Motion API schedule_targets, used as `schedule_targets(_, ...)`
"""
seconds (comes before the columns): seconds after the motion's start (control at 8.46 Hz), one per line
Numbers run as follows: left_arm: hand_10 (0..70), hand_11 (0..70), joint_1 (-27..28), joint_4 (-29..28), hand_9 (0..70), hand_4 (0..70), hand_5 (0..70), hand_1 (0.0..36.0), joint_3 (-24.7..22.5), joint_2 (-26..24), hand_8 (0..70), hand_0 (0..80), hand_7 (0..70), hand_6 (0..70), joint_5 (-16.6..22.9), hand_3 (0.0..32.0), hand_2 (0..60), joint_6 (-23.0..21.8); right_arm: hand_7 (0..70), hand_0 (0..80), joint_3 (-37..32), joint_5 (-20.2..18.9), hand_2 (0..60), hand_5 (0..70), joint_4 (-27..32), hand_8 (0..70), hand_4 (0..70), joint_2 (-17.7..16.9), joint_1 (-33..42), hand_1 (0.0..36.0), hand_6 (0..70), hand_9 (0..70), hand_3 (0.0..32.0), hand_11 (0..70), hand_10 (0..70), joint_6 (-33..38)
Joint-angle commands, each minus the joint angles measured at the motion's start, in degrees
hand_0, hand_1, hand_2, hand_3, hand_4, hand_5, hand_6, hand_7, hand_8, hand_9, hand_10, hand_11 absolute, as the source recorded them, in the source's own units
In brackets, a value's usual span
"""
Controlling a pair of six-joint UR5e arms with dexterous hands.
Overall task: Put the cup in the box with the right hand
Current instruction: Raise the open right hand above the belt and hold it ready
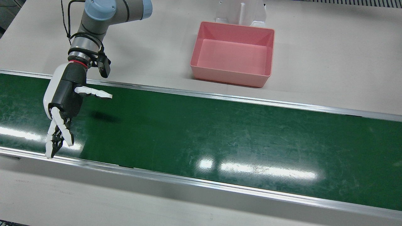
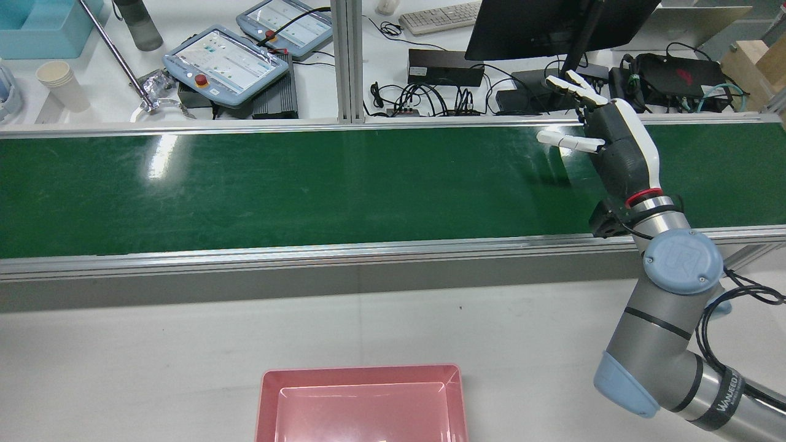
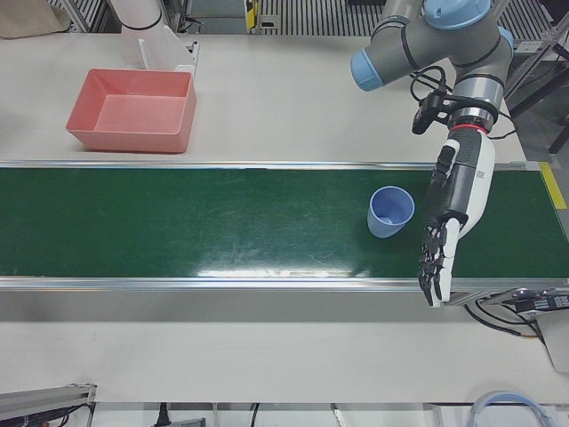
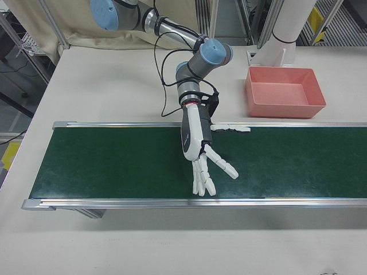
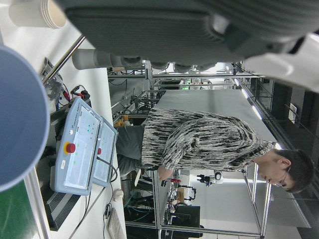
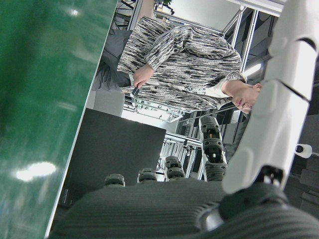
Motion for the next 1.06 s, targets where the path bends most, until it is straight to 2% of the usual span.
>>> schedule_targets(0.0,0.0,0.0,0.00,0.00,0.0,0.0,0.0,0.0,0.03,0.00,0.0,0.0,0.0,0.0,0.00,0.0,0.0,0.00,12.4,48.7,-1.81,-0.31,8.4,4.0,0.02,1.1,7.9,1.08,-0.31,16.4,1.7,2.7,9.0,0.0,0.0,0.04)
schedule_targets(0.24,0.0,0.0,0.00,0.00,0.0,0.0,0.0,0.0,0.03,0.00,0.0,0.0,0.0,0.0,0.00,0.0,0.0,0.00,13.3,48.8,-1.81,-0.49,9.4,4.0,0.02,1.0,9.1,2.40,-0.32,16.7,1.9,2.8,8.6,0.0,0.0,-0.05)
schedule_targets(0.59,0.0,0.0,0.00,0.00,0.0,0.0,0.0,0.0,0.03,0.00,0.0,0.0,0.0,0.0,0.00,0.0,0.0,0.00,11.7,48.7,-1.63,-0.49,9.0,4.1,-0.07,1.0,5.1,2.49,-1.45,16.7,1.4,2.3,11.6,0.0,0.0,-0.05)
schedule_targets(0.95,0.0,0.0,0.00,0.00,0.0,0.0,0.0,0.0,0.03,0.00,0.0,0.0,0.0,0.0,0.00,0.0,0.0,0.00,11.7,48.6,-1.63,-0.49,9.5,4.1,-0.07,1.0,5.7,2.58,-1.99,16.8,1.4,2.4,11.0,0.0,0.0,-0.05)
